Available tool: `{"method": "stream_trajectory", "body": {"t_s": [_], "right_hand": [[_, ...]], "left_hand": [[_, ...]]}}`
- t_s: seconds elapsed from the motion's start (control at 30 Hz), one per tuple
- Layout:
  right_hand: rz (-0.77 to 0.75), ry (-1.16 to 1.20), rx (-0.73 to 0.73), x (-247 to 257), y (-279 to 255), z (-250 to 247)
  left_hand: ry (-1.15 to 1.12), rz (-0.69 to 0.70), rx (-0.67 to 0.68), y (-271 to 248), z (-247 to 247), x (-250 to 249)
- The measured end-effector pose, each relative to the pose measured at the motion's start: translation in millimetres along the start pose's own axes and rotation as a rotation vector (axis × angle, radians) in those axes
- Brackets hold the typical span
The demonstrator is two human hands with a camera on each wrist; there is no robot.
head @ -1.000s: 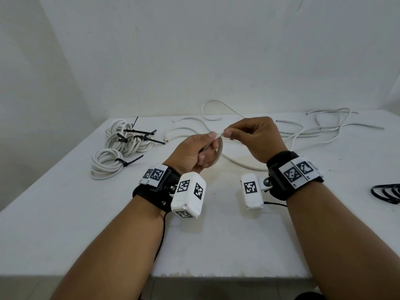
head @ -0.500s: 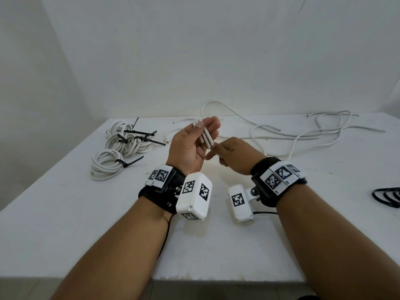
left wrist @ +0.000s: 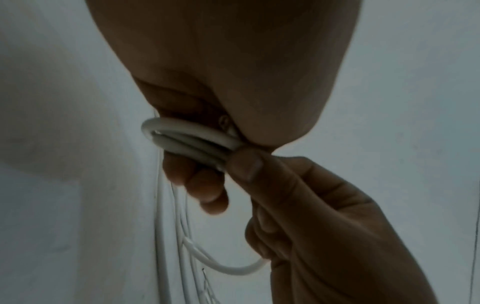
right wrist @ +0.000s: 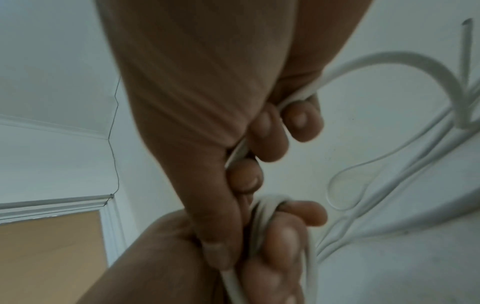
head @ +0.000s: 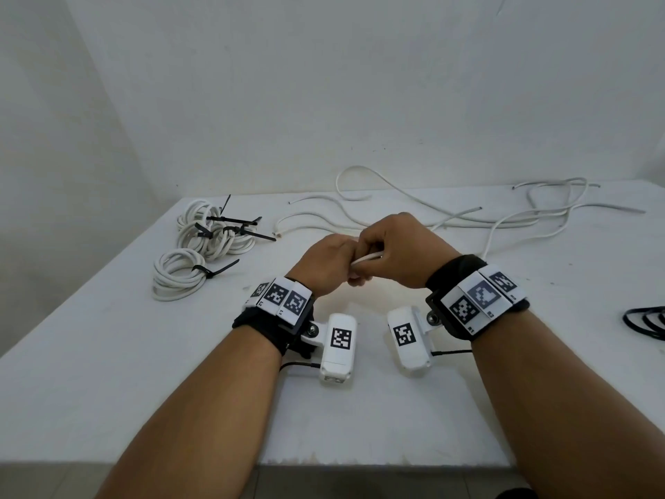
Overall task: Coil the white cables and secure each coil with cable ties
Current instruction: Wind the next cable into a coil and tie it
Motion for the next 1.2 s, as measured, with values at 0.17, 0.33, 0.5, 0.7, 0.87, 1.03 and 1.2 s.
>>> {"method": "stream_trajectory", "body": {"t_s": [0.17,0.33,0.5,0.7,0.87,1.03,1.2], "right_hand": [[-0.037,0.098,-0.157,-5.8,-0.8,-12.2],[-0.098,0.268,-0.267,-9.6,-5.5,-30.3],[-0.138,0.482,-0.275,-13.3,-6.1,-39.7],[-0.171,0.707,-0.216,-19.7,-2.8,-36.7],[-0.154,0.695,-0.2,-20.7,-0.8,-33.9],[-0.097,0.71,-0.248,-35.1,-0.3,-36.1],[-0.012,0.525,-0.202,-40.7,5.9,-18.0]], "left_hand": [[-0.198,-0.007,0.013,-6.9,3.3,-12.1],[-0.472,0.04,0.141,-7.4,5.3,-3.6],[-0.667,0.08,0.249,-9.6,10.7,-13.2],[-0.814,0.146,0.273,-15.3,10.0,-29.3],[-0.847,0.158,0.286,-14.8,9.1,-29.4],[-0.919,0.161,0.324,-14.9,10.6,-30.7],[-1.122,0.23,0.312,-17.0,1.7,-36.7]]}}
Point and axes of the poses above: each hand's wrist, its own y-axis towards the middle knuckle, its own z-axis out of the palm, x = y × z, the point moved 5 cm from there along y, towards the middle knuckle, and after that the axes turned 1 degree about -y, right-handed, at the moved point
